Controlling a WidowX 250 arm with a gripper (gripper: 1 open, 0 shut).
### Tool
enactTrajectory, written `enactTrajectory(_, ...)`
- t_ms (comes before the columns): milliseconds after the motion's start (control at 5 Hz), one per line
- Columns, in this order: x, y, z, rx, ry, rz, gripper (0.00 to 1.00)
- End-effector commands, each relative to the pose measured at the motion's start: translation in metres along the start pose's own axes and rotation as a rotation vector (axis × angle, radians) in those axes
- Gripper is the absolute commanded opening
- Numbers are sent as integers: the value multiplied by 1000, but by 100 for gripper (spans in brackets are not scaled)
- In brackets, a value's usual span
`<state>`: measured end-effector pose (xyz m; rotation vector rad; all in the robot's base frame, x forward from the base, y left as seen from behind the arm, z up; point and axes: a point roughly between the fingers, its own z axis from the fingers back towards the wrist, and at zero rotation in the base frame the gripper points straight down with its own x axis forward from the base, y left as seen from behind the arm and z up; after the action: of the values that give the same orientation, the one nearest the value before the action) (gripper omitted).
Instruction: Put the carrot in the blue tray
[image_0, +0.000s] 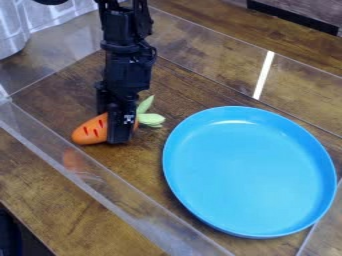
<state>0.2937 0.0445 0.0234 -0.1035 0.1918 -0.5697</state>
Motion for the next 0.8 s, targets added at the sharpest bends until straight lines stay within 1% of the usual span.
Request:
enactTrajectory(0, 8, 1, 17, 42, -31, -17, 0)
enactTrajectory(600, 11, -1, 26, 56, -24, -28, 0)
